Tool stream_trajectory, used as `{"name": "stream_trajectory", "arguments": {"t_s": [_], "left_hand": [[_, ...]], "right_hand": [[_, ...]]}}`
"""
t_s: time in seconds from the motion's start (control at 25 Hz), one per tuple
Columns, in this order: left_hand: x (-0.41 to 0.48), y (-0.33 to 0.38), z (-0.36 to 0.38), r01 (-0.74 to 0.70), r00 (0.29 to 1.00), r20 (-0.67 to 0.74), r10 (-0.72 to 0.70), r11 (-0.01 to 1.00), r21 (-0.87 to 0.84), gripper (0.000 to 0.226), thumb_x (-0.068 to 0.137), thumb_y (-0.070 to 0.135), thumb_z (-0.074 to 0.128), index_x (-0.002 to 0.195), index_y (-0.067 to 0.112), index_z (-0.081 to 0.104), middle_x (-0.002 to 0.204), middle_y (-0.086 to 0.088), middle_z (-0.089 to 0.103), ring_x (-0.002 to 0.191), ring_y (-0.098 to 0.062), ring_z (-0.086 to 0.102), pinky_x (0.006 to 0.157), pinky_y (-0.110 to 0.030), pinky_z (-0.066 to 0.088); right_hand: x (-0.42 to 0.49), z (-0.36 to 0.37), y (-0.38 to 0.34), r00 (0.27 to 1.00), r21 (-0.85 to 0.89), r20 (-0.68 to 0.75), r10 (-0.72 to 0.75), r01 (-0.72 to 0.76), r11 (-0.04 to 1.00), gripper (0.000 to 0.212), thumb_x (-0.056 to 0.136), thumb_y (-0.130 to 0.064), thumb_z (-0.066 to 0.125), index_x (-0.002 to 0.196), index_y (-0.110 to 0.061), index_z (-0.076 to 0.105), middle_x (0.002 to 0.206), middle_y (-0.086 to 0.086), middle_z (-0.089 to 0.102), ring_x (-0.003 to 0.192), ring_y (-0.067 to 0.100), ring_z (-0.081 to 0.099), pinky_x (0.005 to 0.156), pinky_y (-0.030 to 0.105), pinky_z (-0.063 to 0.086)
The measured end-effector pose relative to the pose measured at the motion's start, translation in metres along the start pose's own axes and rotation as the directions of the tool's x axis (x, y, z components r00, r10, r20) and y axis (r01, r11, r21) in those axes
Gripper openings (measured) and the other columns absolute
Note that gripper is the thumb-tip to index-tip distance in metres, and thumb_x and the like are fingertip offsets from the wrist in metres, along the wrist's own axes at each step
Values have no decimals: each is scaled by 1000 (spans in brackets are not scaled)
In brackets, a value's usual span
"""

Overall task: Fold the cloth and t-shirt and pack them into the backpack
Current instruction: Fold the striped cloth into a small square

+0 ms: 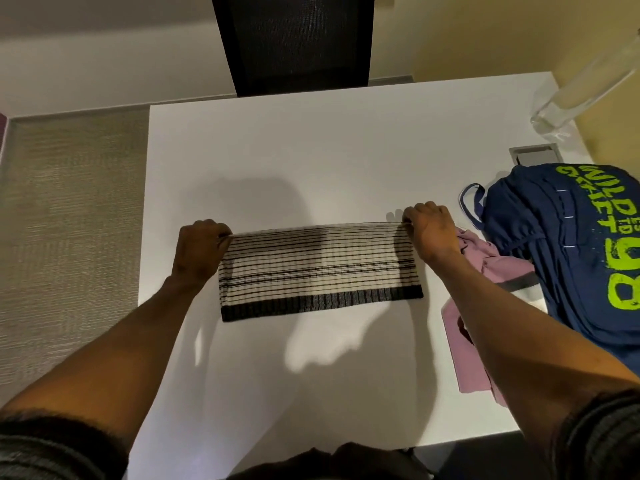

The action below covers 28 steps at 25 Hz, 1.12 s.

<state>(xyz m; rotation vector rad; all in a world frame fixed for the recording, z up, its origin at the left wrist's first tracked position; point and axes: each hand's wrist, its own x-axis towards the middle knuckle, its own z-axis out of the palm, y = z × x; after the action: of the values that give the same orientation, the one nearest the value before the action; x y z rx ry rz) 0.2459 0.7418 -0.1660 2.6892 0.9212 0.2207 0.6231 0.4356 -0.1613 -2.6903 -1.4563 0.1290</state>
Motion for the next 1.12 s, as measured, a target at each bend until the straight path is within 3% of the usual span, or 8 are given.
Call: {"name": "stream_trajectory", "arguments": {"t_s": [0.08,0.32,0.44,0.6,0.84,1.12], "left_hand": [[-7,0,-3,-20,1000,9,20,999,-25,4,88,11,77,92,12,79,81,-7,74,74,-29,67,71,-40,50],[-55,2,0,-134,990,22,138,984,-115,17,79,1,85,94,9,79,88,-8,76,77,-26,69,75,-41,55],[-86,3,5,-153,988,16,155,985,-81,22,76,2,87,96,8,78,97,-10,75,89,-31,70,83,-46,55],[-122,4,15,-182,983,33,183,983,-37,29,71,-1,90,96,9,79,98,-8,74,94,-32,70,88,-42,50],[-149,8,28,-168,984,68,168,986,-2,37,63,-4,94,96,6,82,97,-13,74,90,-36,70,80,-44,57],[-162,6,51,-86,993,84,84,996,19,36,66,-4,93,98,6,82,99,-13,76,92,-36,71,81,-43,56]], "right_hand": [[-8,0,2,1000,-11,5,-21,21,1000,6,90,-7,65,94,-9,68,87,11,67,87,35,57,81,45,42],[-53,0,5,998,-37,18,-65,66,997,13,85,-6,72,94,-13,67,90,8,66,86,31,58,78,43,45],[-85,4,3,998,-50,9,-63,63,997,24,78,-2,77,95,-13,66,91,9,66,85,32,59,80,45,47],[-126,13,0,997,-60,29,-77,78,995,34,70,3,81,98,-13,69,92,9,66,85,32,60,80,43,46],[-146,35,-4,994,-49,114,-4,9,999,43,67,6,87,105,-13,74,101,11,69,88,33,65,69,43,56],[-161,56,-1,988,-28,144,60,-57,998,33,77,4,82,107,-7,77,114,14,73,96,37,69,78,48,59]]}}
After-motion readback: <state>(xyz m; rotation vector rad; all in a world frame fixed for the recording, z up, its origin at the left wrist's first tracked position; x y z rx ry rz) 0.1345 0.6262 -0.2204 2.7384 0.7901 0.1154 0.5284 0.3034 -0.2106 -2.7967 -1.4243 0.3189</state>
